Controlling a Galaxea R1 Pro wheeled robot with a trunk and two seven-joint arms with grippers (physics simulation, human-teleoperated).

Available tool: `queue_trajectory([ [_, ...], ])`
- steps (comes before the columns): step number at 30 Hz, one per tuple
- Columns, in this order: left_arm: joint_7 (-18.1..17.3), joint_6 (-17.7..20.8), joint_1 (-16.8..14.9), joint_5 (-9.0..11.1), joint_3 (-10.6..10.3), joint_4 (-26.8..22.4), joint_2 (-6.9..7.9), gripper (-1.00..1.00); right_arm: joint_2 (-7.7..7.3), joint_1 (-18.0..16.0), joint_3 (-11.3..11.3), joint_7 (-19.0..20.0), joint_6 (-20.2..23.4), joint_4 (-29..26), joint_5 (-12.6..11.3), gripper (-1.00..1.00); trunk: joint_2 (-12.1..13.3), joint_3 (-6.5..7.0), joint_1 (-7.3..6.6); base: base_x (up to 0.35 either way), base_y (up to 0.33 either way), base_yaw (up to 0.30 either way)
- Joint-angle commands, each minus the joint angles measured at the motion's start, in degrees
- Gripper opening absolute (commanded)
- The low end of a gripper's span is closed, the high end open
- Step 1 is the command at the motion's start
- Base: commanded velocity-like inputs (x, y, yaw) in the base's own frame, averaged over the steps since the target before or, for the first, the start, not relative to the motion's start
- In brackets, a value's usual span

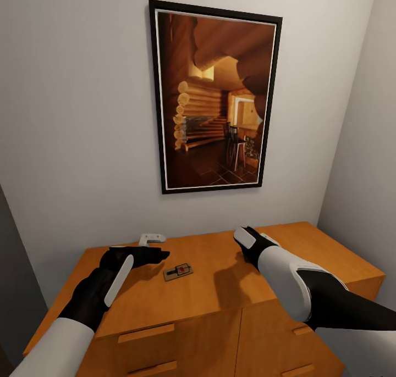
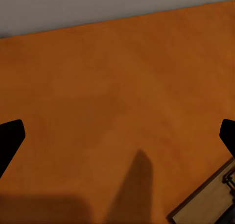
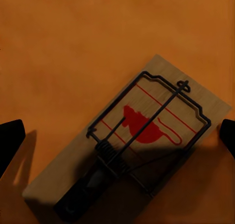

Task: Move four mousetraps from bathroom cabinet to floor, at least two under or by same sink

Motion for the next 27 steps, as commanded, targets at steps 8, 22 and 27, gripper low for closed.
queue_trajectory([
  [8, -0.24, 0.20, -0.05, -0.22, -0.03, -0.07, 0.05, 1.00, 0.03, 0.18, -2.44, -0.22, 0.37, 0.12, 0.01, 1.00, -0.02, -0.09, 0.01, 0.000, 0.000, 0.000],
  [22, -0.24, 0.21, -0.03, -0.22, -0.06, -0.07, 0.05, 1.00, 0.00, 0.16, -2.50, -0.21, 0.34, 1.48, -0.05, 1.00, -0.02, -0.09, 0.01, 0.000, 0.000, 0.000],
  [27, -0.24, 0.20, -0.04, -0.18, -0.06, -0.07, 0.05, 1.00, -0.39, 0.16, -2.57, -0.25, 0.82, 2.47, -0.33, -1.00, -0.02, -0.09, 0.01, 0.000, 0.000, 0.000],
])
